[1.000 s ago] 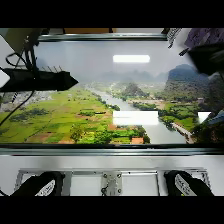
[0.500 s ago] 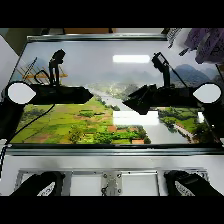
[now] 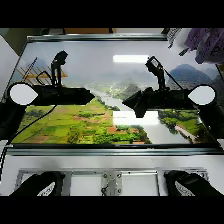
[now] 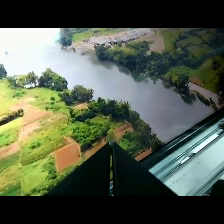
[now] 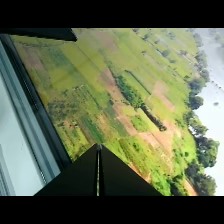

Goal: Fold the clothes and pants, and hang the long-sleeved shirts on hangers.

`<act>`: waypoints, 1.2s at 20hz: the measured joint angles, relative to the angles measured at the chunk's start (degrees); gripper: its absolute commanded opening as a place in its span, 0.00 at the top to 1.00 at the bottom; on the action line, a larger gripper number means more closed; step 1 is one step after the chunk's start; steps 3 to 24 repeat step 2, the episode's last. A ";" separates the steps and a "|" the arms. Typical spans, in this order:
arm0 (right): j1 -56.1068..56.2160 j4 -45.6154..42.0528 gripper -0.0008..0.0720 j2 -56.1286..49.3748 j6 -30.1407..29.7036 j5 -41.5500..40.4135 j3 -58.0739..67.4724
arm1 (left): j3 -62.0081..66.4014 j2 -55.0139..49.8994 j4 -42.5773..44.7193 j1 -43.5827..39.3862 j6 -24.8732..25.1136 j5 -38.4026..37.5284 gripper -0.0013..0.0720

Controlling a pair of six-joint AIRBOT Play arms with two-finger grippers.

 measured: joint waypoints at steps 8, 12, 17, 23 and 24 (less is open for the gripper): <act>0.02 0.00 0.95 0.00 0.00 0.02 0.00 | 0.00 0.00 0.00 0.00 0.00 0.00 0.96; 0.02 0.00 0.95 0.00 0.00 0.02 0.00 | 0.00 0.00 0.00 0.00 0.00 0.00 0.96; 0.02 0.00 0.95 0.00 0.00 0.02 0.00 | 0.00 0.00 0.00 0.00 0.00 0.00 0.96; 0.02 0.00 0.95 0.00 0.00 0.02 0.00 | 0.00 0.00 0.00 0.00 0.00 0.00 0.96; 0.02 0.00 0.95 0.00 0.00 0.02 0.00 | 0.00 0.00 0.00 0.00 0.00 0.00 0.96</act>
